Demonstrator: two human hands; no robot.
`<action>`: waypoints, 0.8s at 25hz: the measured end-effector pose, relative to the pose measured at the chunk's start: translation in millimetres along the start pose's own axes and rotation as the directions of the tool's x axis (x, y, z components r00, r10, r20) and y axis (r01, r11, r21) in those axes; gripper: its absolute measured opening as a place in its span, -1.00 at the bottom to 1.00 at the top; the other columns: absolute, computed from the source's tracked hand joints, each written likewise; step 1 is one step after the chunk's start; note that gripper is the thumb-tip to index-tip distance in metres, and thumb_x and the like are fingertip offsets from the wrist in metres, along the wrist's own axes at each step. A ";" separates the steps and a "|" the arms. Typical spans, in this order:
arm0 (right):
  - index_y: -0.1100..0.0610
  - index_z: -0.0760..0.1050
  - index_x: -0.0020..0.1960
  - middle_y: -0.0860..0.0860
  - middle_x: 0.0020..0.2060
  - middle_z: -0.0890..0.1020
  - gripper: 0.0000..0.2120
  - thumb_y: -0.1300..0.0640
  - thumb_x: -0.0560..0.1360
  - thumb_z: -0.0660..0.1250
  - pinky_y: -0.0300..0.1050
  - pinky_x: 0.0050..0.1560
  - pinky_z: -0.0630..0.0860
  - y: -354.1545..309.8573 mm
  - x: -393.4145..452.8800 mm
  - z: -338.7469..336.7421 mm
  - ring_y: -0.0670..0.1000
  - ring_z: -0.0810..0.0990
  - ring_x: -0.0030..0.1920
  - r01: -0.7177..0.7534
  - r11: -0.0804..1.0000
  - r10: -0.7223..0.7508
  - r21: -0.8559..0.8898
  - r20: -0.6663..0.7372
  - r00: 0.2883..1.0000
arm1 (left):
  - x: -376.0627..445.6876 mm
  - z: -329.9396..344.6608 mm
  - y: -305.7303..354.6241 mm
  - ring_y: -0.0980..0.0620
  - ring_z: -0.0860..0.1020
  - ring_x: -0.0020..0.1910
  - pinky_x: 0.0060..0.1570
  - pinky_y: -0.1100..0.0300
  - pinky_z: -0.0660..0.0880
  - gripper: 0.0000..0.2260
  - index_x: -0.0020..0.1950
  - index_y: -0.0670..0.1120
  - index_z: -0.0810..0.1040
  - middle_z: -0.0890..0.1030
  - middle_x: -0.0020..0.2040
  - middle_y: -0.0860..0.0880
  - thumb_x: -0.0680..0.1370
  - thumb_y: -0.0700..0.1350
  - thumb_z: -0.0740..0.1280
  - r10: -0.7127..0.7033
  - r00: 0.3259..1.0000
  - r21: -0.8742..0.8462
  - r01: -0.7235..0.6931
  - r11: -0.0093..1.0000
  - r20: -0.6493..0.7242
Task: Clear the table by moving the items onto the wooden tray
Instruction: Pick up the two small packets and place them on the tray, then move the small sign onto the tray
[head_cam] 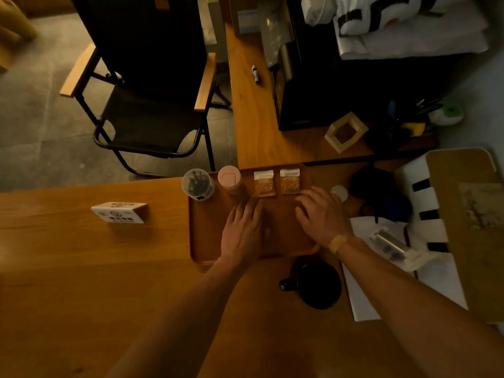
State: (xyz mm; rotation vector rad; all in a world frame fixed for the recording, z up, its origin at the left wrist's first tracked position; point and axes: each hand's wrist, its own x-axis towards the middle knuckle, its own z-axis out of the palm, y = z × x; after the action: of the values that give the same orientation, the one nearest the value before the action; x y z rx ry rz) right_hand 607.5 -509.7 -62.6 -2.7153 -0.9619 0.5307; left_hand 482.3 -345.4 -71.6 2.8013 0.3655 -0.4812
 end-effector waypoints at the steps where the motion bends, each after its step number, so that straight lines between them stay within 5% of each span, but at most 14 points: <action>1: 0.07 0.50 0.27 0.01 0.30 0.53 -0.68 0.00 0.59 0.17 0.10 0.34 0.32 -2.8 -3.6 -3.8 0.07 0.36 0.41 -0.002 1.000 0.003 -0.021 0.045 0.999 | -8.6 -2.8 -1.3 -0.11 0.10 0.53 0.50 -0.05 0.10 -0.45 0.54 -0.06 0.07 0.17 0.55 -0.11 0.62 0.11 0.10 -0.036 0.999 -0.018 0.036 0.999 0.007; 7: 0.08 0.53 0.20 0.05 0.14 0.60 -0.69 0.04 0.60 0.10 0.03 0.19 0.46 -29.2 -20.1 -48.4 0.08 0.51 0.19 0.016 0.978 0.051 -0.209 0.312 0.949 | -51.2 -41.1 -15.0 -0.11 0.29 0.44 0.40 -0.08 0.25 -0.54 0.50 0.01 0.21 0.32 0.48 -0.07 0.62 0.11 0.13 -0.162 0.971 0.008 0.163 0.987 0.175; 13: 0.09 0.46 0.32 0.09 0.25 0.55 -0.65 0.11 0.60 0.10 0.04 0.22 0.48 -78.6 -43.4 -68.3 0.11 0.50 0.23 0.077 0.984 0.005 -0.163 0.453 0.892 | -87.4 -87.6 -24.1 -0.04 0.53 0.10 0.10 0.03 0.52 -0.70 0.31 -0.04 0.43 0.54 0.20 -0.08 0.63 0.04 0.17 -0.143 0.865 -0.076 0.204 0.976 0.481; 16: 0.09 0.41 0.37 0.10 0.31 0.51 -0.64 0.10 0.61 0.10 0.03 0.24 0.45 -104.0 -64.9 -58.3 0.12 0.48 0.27 0.143 0.978 -0.041 -0.149 0.537 0.842 | -107.7 -96.3 -30.6 -0.01 0.52 0.11 0.03 0.13 0.48 -0.72 0.32 0.00 0.42 0.54 0.21 -0.07 0.61 -0.01 0.21 -0.157 0.852 -0.151 0.264 0.953 0.500; 20: 0.11 0.41 0.36 0.11 0.29 0.51 -0.66 0.11 0.61 0.13 0.05 0.24 0.47 -134.7 -86.0 -44.6 0.12 0.50 0.26 0.194 0.966 -0.048 -0.173 0.616 0.787 | -139.7 -93.7 -41.5 -0.05 0.48 0.25 0.19 0.05 0.48 -0.64 0.41 0.00 0.36 0.47 0.34 -0.07 0.62 0.01 0.21 -0.153 0.848 -0.121 0.246 0.962 0.507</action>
State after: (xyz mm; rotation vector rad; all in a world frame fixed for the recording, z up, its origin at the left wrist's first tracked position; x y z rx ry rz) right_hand 487.5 -465.3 42.9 -2.6786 -1.4098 1.4097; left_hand 369.6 -305.7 53.9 2.3568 0.5540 -1.1221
